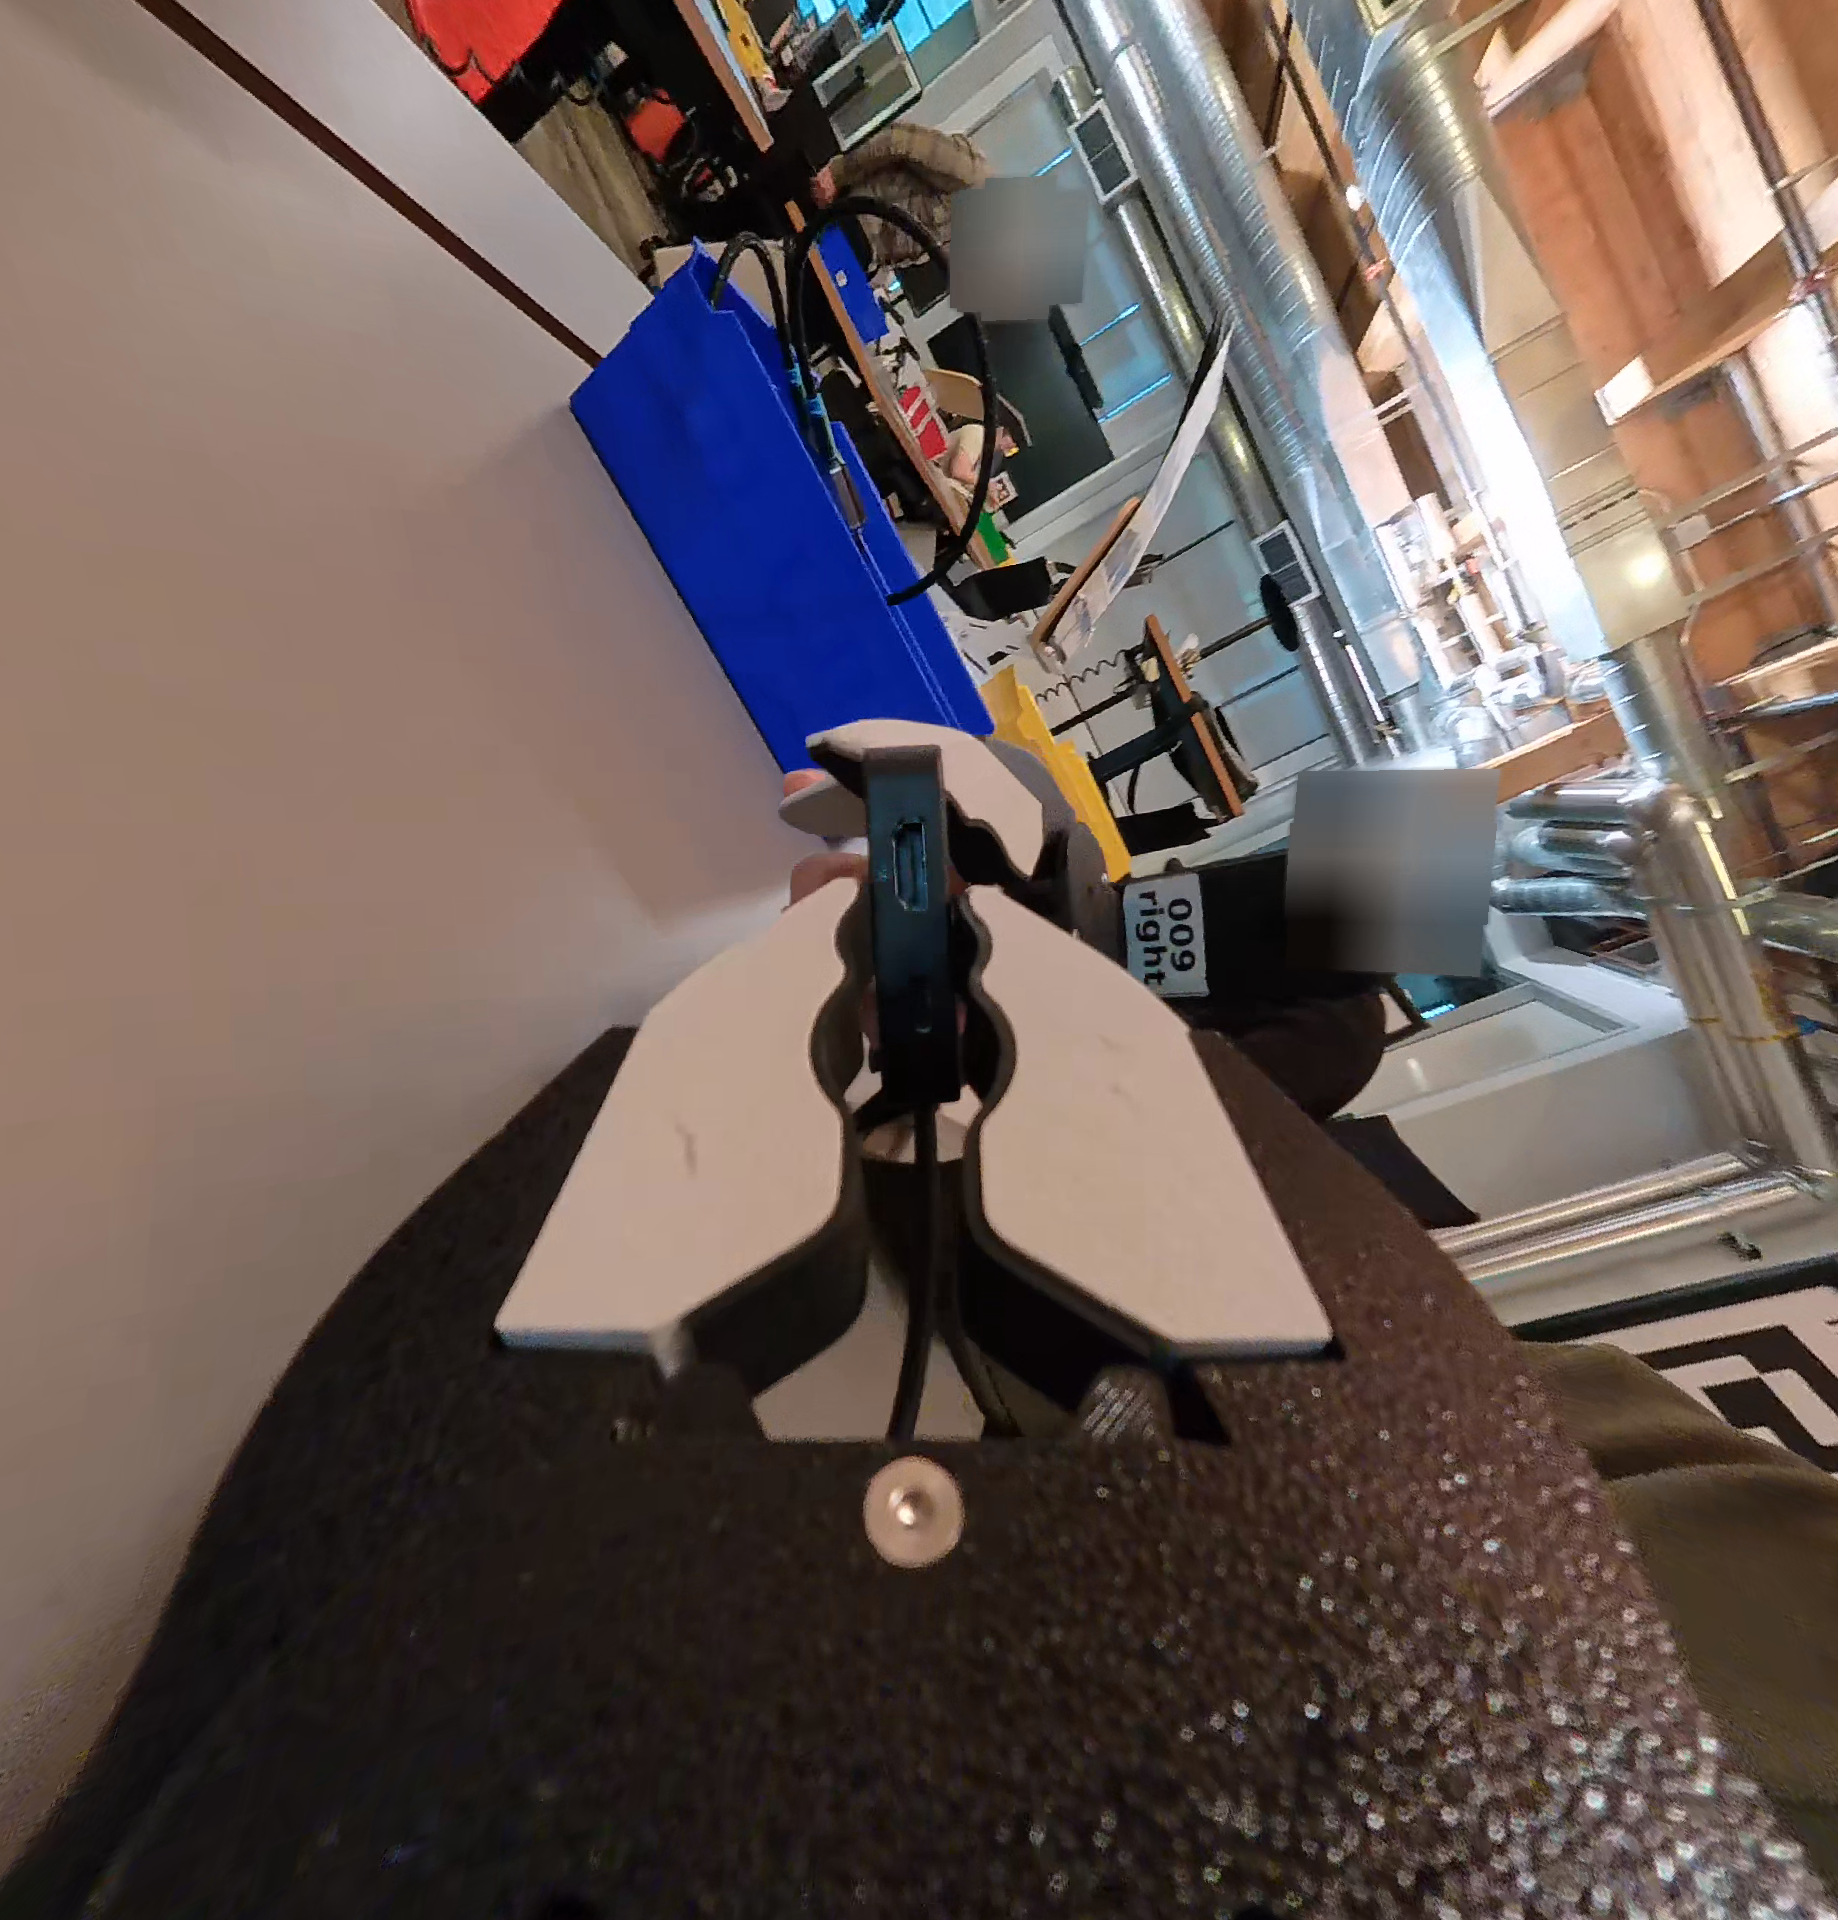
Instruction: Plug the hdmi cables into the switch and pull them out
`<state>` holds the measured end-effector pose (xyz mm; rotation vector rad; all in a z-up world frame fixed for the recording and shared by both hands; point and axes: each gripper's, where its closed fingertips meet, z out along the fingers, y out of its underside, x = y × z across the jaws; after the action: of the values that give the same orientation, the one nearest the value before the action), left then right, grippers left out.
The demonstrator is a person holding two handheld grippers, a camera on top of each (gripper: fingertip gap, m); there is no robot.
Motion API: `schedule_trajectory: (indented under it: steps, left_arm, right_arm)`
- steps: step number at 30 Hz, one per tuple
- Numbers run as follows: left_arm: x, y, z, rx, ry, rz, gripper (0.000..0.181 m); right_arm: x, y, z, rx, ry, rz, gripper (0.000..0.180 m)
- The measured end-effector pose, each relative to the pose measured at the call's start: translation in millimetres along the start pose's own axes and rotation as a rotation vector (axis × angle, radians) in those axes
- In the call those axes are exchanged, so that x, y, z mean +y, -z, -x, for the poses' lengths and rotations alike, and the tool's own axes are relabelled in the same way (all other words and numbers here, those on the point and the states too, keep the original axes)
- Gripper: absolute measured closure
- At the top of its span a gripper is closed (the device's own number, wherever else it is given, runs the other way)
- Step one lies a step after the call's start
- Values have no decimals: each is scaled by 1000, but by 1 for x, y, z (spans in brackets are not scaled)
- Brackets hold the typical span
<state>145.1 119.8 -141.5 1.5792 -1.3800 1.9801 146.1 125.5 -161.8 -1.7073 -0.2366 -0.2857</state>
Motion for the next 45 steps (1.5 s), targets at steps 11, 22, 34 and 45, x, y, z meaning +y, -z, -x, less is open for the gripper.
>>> schedule_trajectory:
  steps: [11, 22, 34, 45]
  left_arm:
    - [1, 2, -2, -35, -165, 23, 164]
    - [-136, 167, 76, -982, -666, 160, 132]
    - [-158, 242, 201, -1381, -144, 722, 130]
    - [-142, 256, 246, -1514, 36, 869, 144]
  right_arm:
    - [0, 1, 1, -7, 1, -42, 107]
    - [7, 37, -43, 99, -245, -251, 108]
    - [10, 48, -51, 110, -314, -315, 108]
    - [11, 44, -46, 69, -301, -294, 108]
